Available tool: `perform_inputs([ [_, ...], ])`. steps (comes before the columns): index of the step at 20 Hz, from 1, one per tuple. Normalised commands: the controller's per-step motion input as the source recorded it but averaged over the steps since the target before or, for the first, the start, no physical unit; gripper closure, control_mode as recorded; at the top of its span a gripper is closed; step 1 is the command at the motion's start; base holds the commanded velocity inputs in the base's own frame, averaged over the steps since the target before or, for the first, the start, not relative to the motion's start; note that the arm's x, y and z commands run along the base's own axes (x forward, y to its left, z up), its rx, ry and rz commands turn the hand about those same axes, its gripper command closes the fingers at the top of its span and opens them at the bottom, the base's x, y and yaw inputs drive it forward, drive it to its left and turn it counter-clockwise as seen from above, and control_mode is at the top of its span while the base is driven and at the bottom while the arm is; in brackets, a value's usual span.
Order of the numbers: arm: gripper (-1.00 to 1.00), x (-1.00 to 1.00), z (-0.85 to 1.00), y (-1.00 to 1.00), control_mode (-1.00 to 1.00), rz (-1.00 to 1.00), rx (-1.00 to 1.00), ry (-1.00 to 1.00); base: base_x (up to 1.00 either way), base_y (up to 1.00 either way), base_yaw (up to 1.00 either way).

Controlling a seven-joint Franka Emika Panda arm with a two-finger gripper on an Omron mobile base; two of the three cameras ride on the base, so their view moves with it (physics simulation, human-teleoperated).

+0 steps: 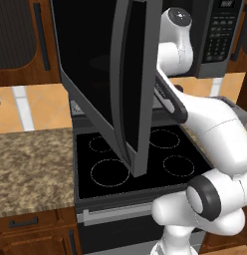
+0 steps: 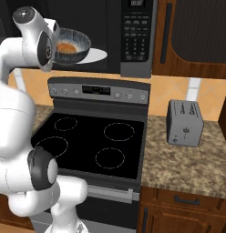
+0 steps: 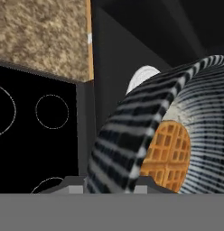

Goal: Open the microwave, place the bowl with waffle inside the microwave, then close the microwave door and turn it on.

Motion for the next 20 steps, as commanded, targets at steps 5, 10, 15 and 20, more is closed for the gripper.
perform_inputs([
  [5, 1.00, 0.57, -0.03, 0.00, -1.00, 0.00, 0.17, -0.11, 0.00, 0.00, 0.00],
  [10, -1.00, 0.52, -0.15, 0.00, -1.00, 0.00, 0.13, -0.05, 0.00, 0.00, 0.00],
  [15, -1.00, 0.09, -0.02, -0.09, -1.00, 0.00, 0.06, -0.04, 0.00, 0.00, 0.00],
  [20, -1.00, -0.45, 0.22, -0.07, -1.00, 0.01, 0.00, -0.02, 0.00, 0.00, 0.00],
])
